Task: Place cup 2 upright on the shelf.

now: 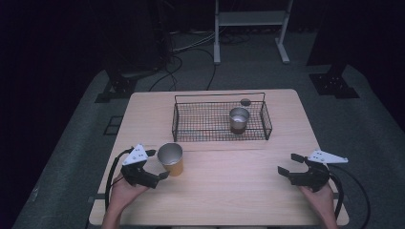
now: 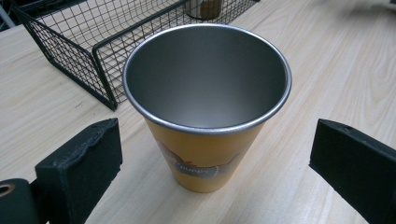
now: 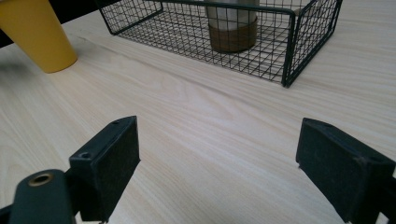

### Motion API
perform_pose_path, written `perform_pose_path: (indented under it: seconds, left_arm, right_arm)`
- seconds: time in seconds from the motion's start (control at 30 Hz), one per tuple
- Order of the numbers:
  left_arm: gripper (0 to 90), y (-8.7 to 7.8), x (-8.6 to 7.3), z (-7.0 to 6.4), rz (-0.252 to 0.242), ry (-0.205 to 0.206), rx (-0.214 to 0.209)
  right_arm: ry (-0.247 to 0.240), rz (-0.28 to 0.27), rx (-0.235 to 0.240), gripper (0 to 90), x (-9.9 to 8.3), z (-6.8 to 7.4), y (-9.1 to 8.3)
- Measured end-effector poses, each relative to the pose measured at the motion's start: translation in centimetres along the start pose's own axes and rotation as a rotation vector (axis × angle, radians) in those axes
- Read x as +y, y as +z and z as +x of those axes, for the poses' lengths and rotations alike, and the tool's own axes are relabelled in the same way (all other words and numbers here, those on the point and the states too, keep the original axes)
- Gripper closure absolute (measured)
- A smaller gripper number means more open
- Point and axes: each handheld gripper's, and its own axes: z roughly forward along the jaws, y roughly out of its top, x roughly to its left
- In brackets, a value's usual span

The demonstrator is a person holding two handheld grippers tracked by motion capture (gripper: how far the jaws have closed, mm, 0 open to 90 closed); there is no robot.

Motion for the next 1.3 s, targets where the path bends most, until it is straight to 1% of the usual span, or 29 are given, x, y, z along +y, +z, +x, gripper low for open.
perform_pose_path:
  seconds: [0.23,0.27,0.33,0.47,0.5,0.63,0.77,0.9,1.03,1.3]
  left_arm:
    - [1.4,0.6,0.4,0.3,0.018,-0.002,0.000]
    - [1.4,0.6,0.4,0.4,0.026,0.002,0.001]
    - [1.5,0.8,0.5,0.4,0.022,-0.008,-0.004]
    - [1.4,1.2,0.7,0.6,0.025,-0.014,-0.007]
    - [1.4,1.2,0.7,0.6,0.030,-0.012,-0.008]
    - [1.4,1.6,0.9,0.5,0.023,-0.013,-0.017]
    - [1.4,2.1,0.9,0.7,0.032,-0.020,-0.021]
    - [1.4,2.4,1.1,0.8,0.040,-0.023,-0.022]
    - [1.4,2.7,1.6,0.9,0.043,-0.019,-0.021]
    - [1.4,3.3,1.8,0.9,0.062,-0.019,-0.027]
  right_arm:
    - [0.004,-0.003,0.008,12.5,0.0,0.1,0.1]
    - [0.004,-0.004,0.009,12.5,-0.1,0.1,0.1]
    - [0.007,-0.008,0.013,12.5,-0.1,0.1,0.1]
    - [0.005,-0.009,0.012,12.6,-0.1,0.1,0.1]
    - [0.003,-0.008,0.012,12.6,-0.1,0.1,0.1]
    - [0.002,-0.003,0.014,12.5,0.0,0.2,0.2]
    - [-0.001,0.000,0.014,12.5,0.0,0.2,0.2]
    - [0.001,-0.008,0.015,12.5,0.0,0.2,0.1]
    - [-0.003,-0.006,0.016,12.5,0.0,0.2,0.1]
    - [0.001,-0.011,0.015,12.6,0.0,0.1,-0.1]
